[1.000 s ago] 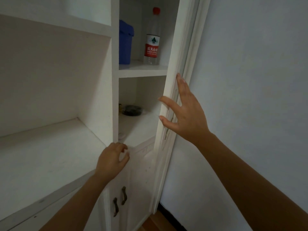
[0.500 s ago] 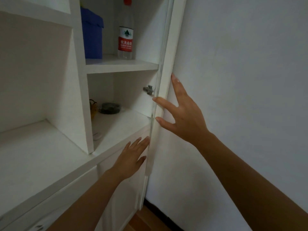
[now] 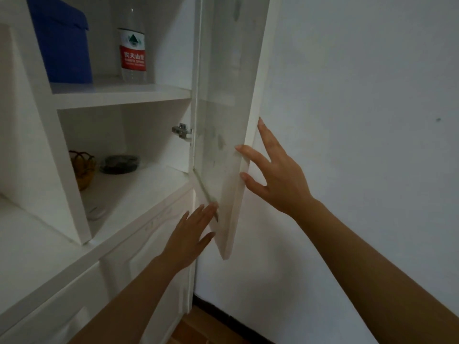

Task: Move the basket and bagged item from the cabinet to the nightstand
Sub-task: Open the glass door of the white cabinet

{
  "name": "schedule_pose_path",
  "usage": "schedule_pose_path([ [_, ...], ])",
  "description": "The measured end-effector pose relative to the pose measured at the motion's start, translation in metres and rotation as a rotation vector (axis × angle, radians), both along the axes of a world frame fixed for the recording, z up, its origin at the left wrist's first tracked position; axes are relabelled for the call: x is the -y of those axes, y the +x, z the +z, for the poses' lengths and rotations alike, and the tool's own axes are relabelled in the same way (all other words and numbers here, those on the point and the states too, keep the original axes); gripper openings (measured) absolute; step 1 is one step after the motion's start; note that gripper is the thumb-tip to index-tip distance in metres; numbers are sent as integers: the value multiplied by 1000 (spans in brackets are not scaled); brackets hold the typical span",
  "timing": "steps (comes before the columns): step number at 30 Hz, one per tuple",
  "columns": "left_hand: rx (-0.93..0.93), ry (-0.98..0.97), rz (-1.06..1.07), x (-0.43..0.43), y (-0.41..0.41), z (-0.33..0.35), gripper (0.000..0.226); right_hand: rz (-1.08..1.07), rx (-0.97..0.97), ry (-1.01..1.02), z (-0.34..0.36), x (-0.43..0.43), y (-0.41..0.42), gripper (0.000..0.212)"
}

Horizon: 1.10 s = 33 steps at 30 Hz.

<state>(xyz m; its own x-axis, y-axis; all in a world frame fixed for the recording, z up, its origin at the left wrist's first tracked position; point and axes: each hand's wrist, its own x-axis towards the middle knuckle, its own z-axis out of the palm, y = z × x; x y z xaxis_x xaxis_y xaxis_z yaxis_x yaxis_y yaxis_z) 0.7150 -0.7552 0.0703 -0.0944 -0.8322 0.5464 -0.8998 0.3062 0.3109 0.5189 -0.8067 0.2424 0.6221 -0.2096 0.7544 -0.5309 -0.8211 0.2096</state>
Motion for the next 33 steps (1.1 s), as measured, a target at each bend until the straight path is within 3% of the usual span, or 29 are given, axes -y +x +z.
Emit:
schedule_pose_path([
  [5,4,-26,-2,16,-19,2,75,-49,39,44,-4,10,-20,45],
  [19,15,-11,15,62,-66,8,74,-189,102,100,-12,49,-63,52],
  [23,97,0,-3,84,-68,8,79,-242,134,86,-16,67,-76,56],
  [33,203,52,47,145,-79,35,76,-537,-57,-5,-13,123,-103,65],
])
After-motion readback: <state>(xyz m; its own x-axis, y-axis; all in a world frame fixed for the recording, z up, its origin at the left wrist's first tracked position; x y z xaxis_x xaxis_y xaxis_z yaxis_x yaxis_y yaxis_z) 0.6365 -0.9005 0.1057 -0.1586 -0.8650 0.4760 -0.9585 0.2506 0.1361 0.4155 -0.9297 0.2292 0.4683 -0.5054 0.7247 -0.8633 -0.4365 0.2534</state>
